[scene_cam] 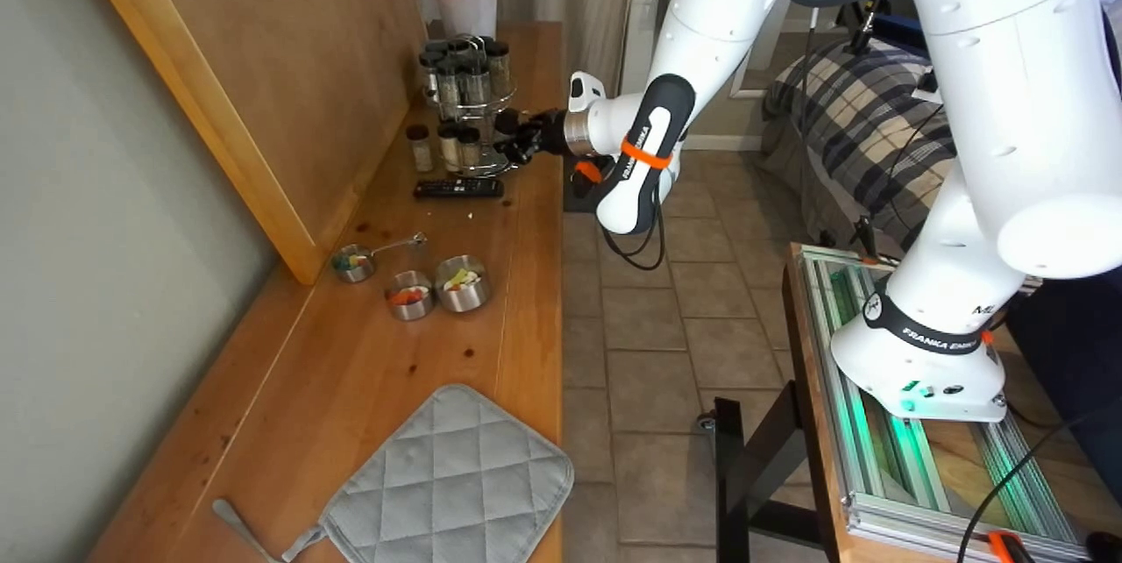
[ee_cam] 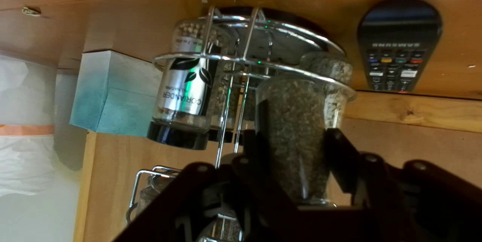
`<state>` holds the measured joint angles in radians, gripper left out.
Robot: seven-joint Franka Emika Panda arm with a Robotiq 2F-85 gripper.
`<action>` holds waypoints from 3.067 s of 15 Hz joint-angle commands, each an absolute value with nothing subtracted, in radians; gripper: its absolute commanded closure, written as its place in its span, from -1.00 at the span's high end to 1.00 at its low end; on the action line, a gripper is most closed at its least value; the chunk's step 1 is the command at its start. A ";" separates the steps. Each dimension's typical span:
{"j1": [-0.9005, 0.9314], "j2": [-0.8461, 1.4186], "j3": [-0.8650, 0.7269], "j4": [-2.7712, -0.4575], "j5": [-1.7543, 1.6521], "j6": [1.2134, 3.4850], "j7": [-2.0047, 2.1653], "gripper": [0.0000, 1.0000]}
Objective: Move the seasoning rack to the left, pick up the container on the left and put it on the bottom compartment of the seasoning rack
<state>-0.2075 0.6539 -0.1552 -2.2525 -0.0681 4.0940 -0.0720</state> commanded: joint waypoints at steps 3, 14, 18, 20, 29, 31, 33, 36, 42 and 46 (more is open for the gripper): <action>-0.239 0.697 -0.148 -2.207 -0.102 4.130 -0.038 -0.53; -0.245 0.675 -0.136 -2.208 -0.104 4.010 0.003 -0.53; -0.240 0.664 -0.135 -2.197 -0.088 3.939 0.002 -0.53; -0.240 0.657 -0.132 -2.192 -0.086 3.903 0.006 -0.53; -0.267 0.610 -0.097 -2.180 -0.094 3.763 0.061 -0.53; -0.279 0.598 -0.084 -2.179 -0.096 3.733 0.078 -0.53; -0.288 0.587 -0.074 -2.177 -0.093 3.704 0.089 -0.53; -0.307 0.570 -0.054 -2.174 -0.096 3.655 0.106 -0.47; -0.344 0.537 -0.011 -2.179 -0.098 3.560 0.118 0.98; -0.356 0.505 0.009 -2.193 -0.097 3.508 0.104 1.00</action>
